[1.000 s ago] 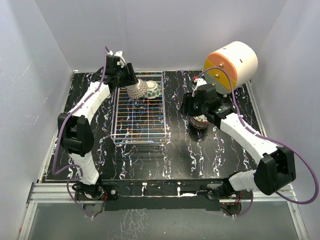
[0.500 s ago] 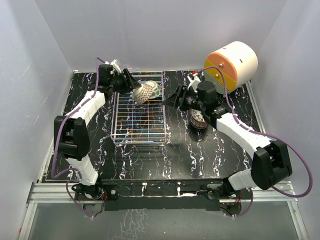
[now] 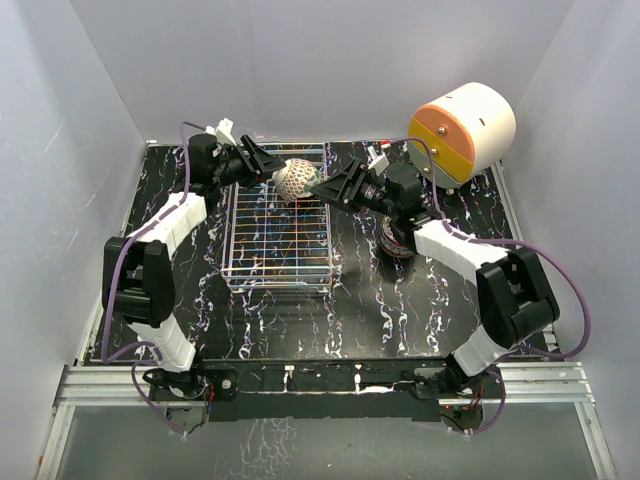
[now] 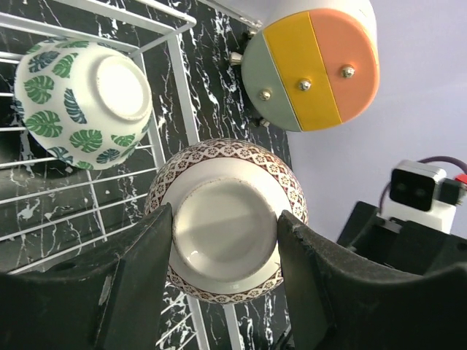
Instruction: Unload the bowls from the dish rack
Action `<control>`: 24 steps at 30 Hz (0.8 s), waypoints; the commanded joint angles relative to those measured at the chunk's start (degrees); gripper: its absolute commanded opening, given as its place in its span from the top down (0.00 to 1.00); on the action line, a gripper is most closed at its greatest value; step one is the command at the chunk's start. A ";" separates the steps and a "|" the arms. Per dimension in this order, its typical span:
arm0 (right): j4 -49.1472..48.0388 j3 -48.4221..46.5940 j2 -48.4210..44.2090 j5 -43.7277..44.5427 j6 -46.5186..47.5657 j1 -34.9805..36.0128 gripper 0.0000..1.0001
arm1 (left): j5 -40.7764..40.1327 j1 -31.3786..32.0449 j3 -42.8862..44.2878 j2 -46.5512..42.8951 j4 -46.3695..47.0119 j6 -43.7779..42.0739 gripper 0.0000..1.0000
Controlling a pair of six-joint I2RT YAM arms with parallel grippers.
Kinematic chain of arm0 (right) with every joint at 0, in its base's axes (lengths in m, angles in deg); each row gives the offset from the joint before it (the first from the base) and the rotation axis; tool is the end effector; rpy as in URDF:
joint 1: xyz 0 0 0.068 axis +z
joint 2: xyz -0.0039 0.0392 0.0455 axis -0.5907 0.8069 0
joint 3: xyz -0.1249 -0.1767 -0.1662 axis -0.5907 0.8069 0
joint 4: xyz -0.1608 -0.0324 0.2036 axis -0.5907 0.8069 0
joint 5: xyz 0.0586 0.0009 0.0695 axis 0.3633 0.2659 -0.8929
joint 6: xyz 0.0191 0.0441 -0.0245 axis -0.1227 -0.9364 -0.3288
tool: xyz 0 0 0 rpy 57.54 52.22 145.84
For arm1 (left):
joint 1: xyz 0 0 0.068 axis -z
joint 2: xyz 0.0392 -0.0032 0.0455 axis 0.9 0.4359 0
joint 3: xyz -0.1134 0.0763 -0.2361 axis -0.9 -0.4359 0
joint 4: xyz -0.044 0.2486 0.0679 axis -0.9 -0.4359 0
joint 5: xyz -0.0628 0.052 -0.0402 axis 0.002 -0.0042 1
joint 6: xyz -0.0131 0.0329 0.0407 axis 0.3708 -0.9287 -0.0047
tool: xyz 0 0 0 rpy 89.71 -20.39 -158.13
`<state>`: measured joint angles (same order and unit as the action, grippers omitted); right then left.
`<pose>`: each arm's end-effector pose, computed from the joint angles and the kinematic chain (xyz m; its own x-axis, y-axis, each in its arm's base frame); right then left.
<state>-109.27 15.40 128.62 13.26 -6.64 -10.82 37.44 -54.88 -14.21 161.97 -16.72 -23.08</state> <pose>0.3196 0.1713 0.2856 -0.7640 0.4591 -0.4534 -0.3153 0.3474 0.8831 0.3986 -0.0849 0.2994 -0.6361 -0.5104 -0.5787 0.2928 0.5342 -0.7930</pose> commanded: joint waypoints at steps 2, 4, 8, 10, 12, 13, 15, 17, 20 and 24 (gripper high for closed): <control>-12.90 -0.44 3.24 -1.65 -5.54 -0.14 0.42 | 5.45 -0.53 -1.07 -3.62 8.15 5.13 0.67; -15.35 -0.83 4.85 -2.43 -6.49 -0.13 0.43 | 5.60 -0.58 -0.86 -3.75 8.10 4.78 0.67; -17.12 -2.39 7.81 -3.12 -7.26 -0.10 0.43 | 6.02 -0.58 -1.01 -4.13 8.10 4.52 0.67; -17.52 -3.16 8.87 -3.43 -7.34 -0.11 0.43 | 6.38 -0.62 -1.05 -4.21 8.30 4.65 0.67; -18.17 -3.87 9.87 -3.64 -7.39 -0.15 0.43 | 6.52 -0.58 -1.18 -4.23 8.33 4.62 0.67; -18.57 -4.21 10.04 -3.73 -7.43 -0.16 0.43 | 6.58 -0.58 -1.25 -4.22 8.28 4.61 0.67; -18.79 -5.07 11.32 -4.02 -7.08 -0.18 0.44 | 7.05 -0.60 -1.55 -4.06 8.56 4.73 0.67; -19.32 -6.04 12.58 -5.08 -6.71 -0.13 0.44 | 7.45 -0.58 -1.77 -3.83 9.25 5.39 0.67; -20.94 -6.91 13.76 -6.24 -6.83 -0.15 0.44 | 7.91 -0.61 -1.93 -3.62 9.94 6.06 0.67; -20.87 -8.73 15.41 -6.75 -6.23 -0.16 0.44 | 8.62 -0.63 -2.46 -3.31 11.22 7.29 0.67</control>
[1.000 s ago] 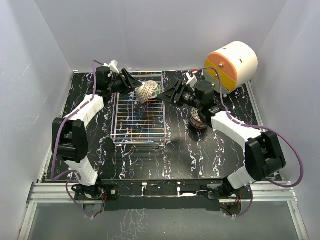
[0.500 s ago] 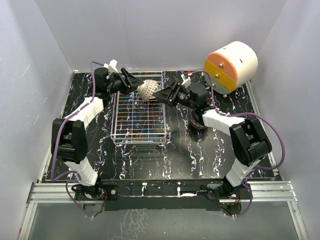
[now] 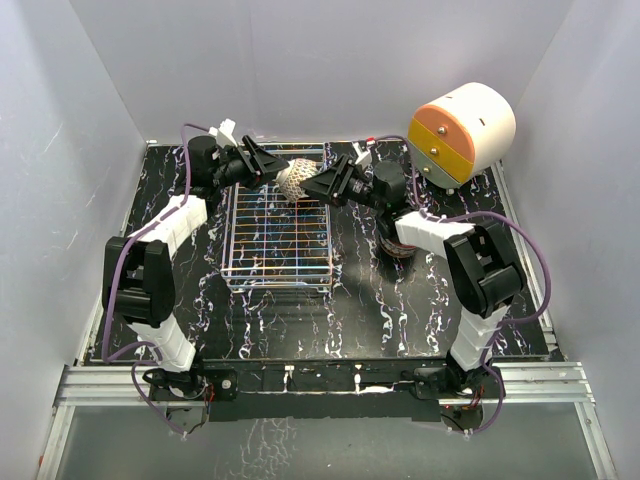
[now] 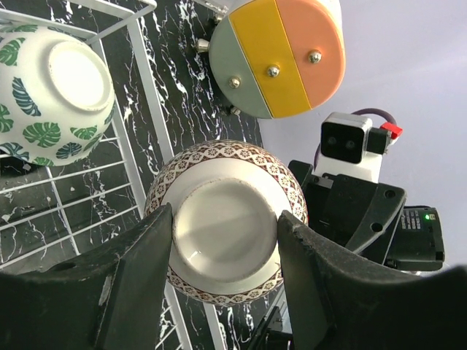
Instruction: Unload the bowls from the dish rack
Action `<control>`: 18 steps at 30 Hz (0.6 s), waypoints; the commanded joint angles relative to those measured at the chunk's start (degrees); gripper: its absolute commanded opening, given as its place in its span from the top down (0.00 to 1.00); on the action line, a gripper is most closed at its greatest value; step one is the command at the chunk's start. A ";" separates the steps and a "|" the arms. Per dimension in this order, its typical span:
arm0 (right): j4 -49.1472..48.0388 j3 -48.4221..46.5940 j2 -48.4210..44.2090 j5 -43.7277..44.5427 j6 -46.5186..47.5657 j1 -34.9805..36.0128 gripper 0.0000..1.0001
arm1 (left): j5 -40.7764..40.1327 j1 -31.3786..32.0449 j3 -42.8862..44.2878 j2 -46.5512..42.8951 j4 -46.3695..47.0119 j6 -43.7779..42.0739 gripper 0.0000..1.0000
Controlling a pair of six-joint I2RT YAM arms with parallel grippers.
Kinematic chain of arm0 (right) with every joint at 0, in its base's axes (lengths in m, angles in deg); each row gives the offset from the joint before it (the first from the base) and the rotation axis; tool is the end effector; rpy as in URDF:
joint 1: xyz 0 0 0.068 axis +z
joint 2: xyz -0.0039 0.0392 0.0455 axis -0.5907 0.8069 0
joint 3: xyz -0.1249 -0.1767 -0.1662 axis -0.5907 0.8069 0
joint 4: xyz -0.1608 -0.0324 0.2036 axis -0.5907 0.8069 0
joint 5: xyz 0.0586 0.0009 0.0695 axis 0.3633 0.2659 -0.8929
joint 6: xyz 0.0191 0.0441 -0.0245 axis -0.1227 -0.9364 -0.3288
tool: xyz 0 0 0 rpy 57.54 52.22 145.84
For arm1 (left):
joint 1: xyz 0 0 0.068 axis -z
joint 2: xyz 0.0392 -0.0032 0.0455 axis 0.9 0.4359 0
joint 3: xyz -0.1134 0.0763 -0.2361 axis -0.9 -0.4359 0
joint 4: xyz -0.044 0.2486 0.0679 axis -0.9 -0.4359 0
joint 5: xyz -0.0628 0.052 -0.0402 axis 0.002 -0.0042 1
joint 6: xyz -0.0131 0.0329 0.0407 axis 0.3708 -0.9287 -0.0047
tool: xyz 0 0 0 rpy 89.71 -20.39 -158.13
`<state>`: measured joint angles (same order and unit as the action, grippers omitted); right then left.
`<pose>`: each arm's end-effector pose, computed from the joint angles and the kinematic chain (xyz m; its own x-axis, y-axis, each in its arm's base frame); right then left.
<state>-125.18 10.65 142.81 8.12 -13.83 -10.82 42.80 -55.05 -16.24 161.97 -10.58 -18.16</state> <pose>0.3619 0.1944 0.2515 -0.8036 0.4475 -0.3924 -0.3312 0.2115 0.9195 0.3960 -0.0860 0.2983 -0.6706 -0.5105 -0.5381 0.3353 0.4385 -0.8338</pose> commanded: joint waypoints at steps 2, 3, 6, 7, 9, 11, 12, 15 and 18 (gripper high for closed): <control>-5.29 -4.82 1.97 -2.17 1.06 -0.16 0.46 | 3.68 -0.49 -0.47 -2.88 5.64 2.82 0.67; -5.61 -5.18 2.23 -2.28 1.02 -0.16 0.47 | 3.90 -0.57 -0.47 -2.67 5.83 3.01 0.67; -5.61 -6.23 2.93 -2.35 1.35 -0.23 0.50 | 4.30 -0.92 -0.81 -2.48 6.94 3.80 0.67; -5.63 -6.51 3.09 -2.32 1.46 -0.31 0.51 | 4.31 -1.01 -0.82 -2.48 6.87 3.76 0.67; -5.64 -6.92 3.38 -2.41 1.43 -0.51 0.51 | 4.33 -1.09 -0.82 -2.48 6.78 3.73 0.67; -5.70 -6.95 3.36 -2.38 1.59 -0.65 0.53 | 4.43 -1.19 -0.81 -2.36 6.86 3.72 0.67; -5.68 -6.96 3.37 -2.33 1.67 -0.68 0.56 | 4.45 -1.26 -0.79 -2.39 6.89 3.73 0.67; -6.06 -6.95 3.35 -2.39 1.95 -0.82 0.63 | 4.60 -1.45 -0.90 -2.31 7.09 3.94 0.67; -7.22 -6.81 3.48 -2.56 1.91 -0.78 0.67 | 4.73 -1.55 -0.99 -2.19 7.35 4.00 0.67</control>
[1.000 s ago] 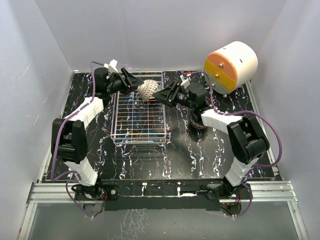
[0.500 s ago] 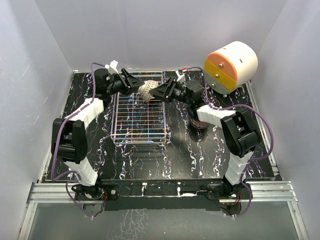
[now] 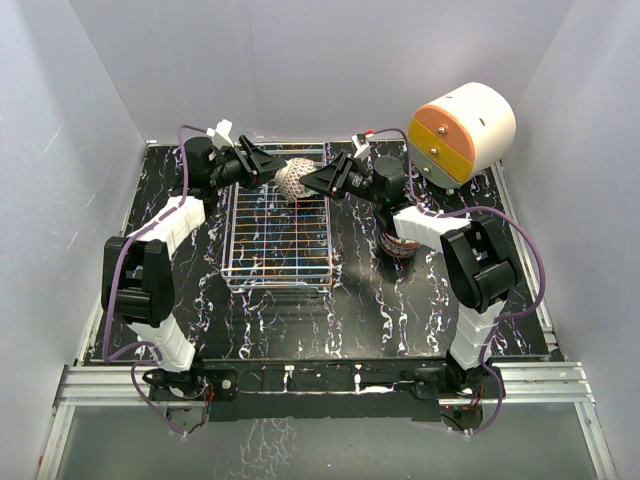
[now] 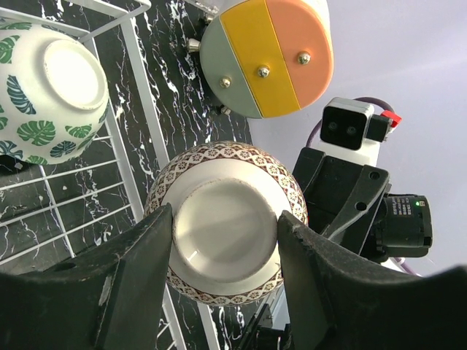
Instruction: Unload the bowls from the dish rack
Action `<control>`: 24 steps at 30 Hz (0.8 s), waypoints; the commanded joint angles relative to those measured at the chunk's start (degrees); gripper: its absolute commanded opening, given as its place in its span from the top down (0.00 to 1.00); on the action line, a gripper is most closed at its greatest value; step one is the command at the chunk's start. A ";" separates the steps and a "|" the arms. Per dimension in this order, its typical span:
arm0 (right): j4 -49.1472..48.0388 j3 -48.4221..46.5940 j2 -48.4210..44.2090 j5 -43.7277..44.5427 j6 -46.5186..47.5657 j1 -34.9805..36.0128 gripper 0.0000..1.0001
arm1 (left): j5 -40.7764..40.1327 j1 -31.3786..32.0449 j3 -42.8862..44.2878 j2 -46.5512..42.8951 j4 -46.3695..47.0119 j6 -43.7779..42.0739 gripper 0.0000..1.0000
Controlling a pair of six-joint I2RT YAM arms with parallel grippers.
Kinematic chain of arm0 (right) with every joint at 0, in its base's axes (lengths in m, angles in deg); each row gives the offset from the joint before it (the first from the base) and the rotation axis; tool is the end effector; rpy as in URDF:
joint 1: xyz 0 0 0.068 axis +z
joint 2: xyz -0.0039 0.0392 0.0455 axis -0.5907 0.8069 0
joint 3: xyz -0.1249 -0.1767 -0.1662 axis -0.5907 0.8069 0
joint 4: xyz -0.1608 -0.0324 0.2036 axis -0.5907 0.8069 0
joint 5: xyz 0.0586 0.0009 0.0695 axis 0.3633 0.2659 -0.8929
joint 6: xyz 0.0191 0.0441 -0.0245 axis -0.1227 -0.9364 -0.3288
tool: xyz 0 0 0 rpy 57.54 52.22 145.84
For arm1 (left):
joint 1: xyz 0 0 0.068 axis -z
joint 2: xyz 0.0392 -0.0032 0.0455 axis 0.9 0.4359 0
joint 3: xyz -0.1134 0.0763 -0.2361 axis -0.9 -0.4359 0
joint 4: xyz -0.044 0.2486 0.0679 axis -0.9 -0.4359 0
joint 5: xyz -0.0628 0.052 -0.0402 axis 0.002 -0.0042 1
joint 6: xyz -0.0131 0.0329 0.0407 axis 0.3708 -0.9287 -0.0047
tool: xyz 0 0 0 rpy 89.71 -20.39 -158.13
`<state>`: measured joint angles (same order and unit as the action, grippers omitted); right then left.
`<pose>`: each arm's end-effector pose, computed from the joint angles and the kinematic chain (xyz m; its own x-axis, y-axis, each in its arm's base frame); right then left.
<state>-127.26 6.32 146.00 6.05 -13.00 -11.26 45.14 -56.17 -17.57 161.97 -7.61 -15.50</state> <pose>0.3771 0.1991 0.2579 -0.7898 0.4318 -0.4356 -0.3947 0.1859 0.8998 0.3955 -0.0791 0.2956 -0.6826 -0.5211 -0.5124 0.3358 0.3991 -0.8532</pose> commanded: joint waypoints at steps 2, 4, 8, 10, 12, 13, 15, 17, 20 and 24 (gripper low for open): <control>-6.15 -2.45 0.40 -0.49 0.92 -0.35 0.71 | 2.49 -0.56 0.34 -2.04 4.36 1.30 0.67; -6.98 -2.52 0.59 -0.67 0.72 -0.37 0.73 | 2.59 -0.61 0.34 -1.90 4.45 1.33 0.67; -8.55 -3.41 1.36 -1.59 0.12 -0.34 0.74 | 2.94 -0.61 0.34 -1.69 4.70 1.48 0.67; -9.42 -3.88 1.78 -2.08 -0.38 -0.39 0.74 | 3.27 -0.61 0.47 -1.47 4.72 1.54 0.67; -10.14 -4.39 2.23 -2.60 -0.78 -0.35 0.75 | 3.53 -0.65 0.67 -1.15 4.47 1.59 0.67; -10.40 -4.61 2.42 -2.95 -0.98 -0.34 0.77 | 3.65 -0.66 0.84 -1.01 4.33 1.59 0.67; -11.10 -4.61 2.67 -3.08 -1.37 -0.39 0.83 | 3.87 -0.70 0.86 -0.82 4.27 1.65 0.67; -11.39 -4.44 2.62 -3.04 -1.52 -0.39 0.89 | 3.94 -0.70 0.90 -0.67 4.29 1.68 0.66; -11.39 -3.94 1.93 -3.09 -1.29 -0.41 0.92 | 3.82 -0.86 0.88 -0.63 3.94 1.63 0.64; -9.26 -2.95 -0.17 -2.78 0.87 -0.42 0.92 | 3.63 -1.28 0.59 -0.67 4.13 1.91 0.56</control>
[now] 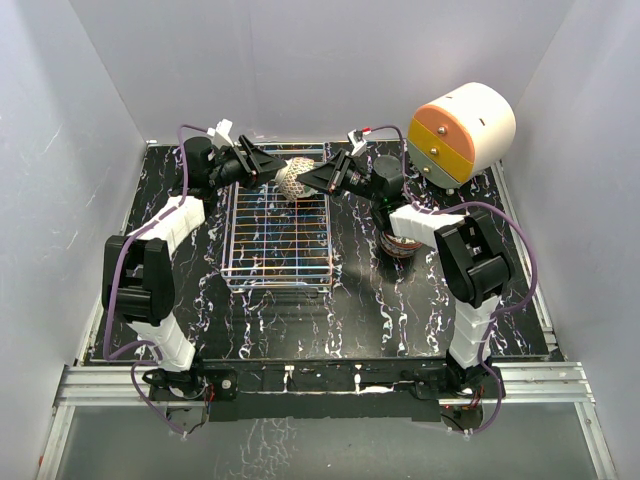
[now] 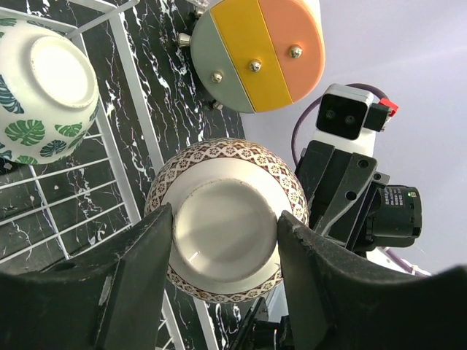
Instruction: Unload the bowls from the dish rack
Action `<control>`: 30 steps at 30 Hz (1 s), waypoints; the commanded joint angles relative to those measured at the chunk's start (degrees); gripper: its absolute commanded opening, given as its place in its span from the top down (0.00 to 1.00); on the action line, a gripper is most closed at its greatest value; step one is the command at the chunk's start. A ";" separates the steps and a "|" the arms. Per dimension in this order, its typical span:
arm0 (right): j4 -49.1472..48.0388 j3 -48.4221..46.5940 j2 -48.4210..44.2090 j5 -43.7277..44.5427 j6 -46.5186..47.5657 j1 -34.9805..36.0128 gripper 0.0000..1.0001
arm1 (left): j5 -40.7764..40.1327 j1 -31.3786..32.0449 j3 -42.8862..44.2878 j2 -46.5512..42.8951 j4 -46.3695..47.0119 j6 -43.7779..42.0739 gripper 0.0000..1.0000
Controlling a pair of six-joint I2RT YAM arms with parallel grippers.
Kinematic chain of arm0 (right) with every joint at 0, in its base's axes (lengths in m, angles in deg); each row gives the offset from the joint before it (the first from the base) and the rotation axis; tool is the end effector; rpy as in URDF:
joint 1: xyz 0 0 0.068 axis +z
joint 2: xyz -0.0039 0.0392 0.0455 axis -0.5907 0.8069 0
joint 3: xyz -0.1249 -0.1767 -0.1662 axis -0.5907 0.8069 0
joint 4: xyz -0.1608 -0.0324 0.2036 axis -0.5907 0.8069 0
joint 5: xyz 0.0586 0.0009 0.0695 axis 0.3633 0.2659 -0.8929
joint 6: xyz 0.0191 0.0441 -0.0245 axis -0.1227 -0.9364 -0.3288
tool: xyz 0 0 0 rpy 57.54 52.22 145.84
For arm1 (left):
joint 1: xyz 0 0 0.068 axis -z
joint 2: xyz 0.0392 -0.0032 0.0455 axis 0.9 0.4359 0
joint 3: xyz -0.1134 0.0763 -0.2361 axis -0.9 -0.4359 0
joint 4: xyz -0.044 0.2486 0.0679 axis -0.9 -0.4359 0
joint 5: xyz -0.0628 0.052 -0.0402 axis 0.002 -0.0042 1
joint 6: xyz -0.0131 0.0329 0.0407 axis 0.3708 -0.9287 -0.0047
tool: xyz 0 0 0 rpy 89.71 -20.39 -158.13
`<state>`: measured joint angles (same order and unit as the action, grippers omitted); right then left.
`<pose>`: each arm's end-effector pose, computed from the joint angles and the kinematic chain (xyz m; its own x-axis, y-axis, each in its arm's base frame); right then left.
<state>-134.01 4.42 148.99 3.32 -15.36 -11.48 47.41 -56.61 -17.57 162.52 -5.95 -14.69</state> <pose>0.3856 0.2027 0.2592 -0.7853 0.4205 -0.4545 -0.4503 0.1158 0.8853 0.3971 -0.0772 0.2949 -0.6943 -0.5085 -0.5093 0.3542 0.3746 -0.8569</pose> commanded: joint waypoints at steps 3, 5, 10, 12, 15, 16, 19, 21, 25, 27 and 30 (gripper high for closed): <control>1.84 -0.89 -5.46 0.03 6.46 -0.23 0.93 | 1.39 -1.02 0.45 -1.17 2.73 1.31 0.52; 3.40 0.82 -8.12 0.98 8.26 -0.29 0.92 | 1.31 -1.20 0.47 -0.92 2.66 1.31 0.49; 13.70 3.97 -17.39 5.07 17.71 -0.30 0.92 | 1.55 -1.73 0.42 -0.73 2.78 1.39 0.40; 18.68 4.35 -20.46 6.80 21.38 -0.37 0.92 | 1.51 -1.75 0.42 -0.69 2.86 1.42 0.37; 25.97 4.48 -24.79 9.78 26.29 -0.39 0.93 | 1.58 -1.75 0.34 -0.46 3.25 1.66 0.30; 29.72 4.31 -26.19 10.87 27.93 -0.40 0.92 | 1.60 -1.75 0.34 -0.41 3.28 1.66 0.29; 39.67 3.01 -30.23 14.19 32.54 -0.71 0.92 | 1.58 -1.75 0.32 -0.37 2.86 1.35 0.24; 47.21 1.55 -32.36 17.78 35.87 -0.87 0.92 | 1.36 -1.75 0.42 -0.35 2.24 0.79 0.21; 62.23 -1.48 -35.31 25.91 40.78 -0.91 0.92 | 0.79 -1.75 0.90 -0.30 0.71 -0.49 0.15; 70.49 -4.35 -35.12 29.64 42.92 -0.93 0.92 | 0.59 -1.75 0.86 -0.19 0.31 -0.85 0.11; 81.42 -8.52 -33.78 34.86 45.59 -0.96 0.92 | 0.26 -1.75 1.03 -0.21 -0.47 -1.63 0.10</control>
<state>-67.04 3.66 116.40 28.25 23.63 -12.00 47.93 -58.42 -17.57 162.56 -5.58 -14.56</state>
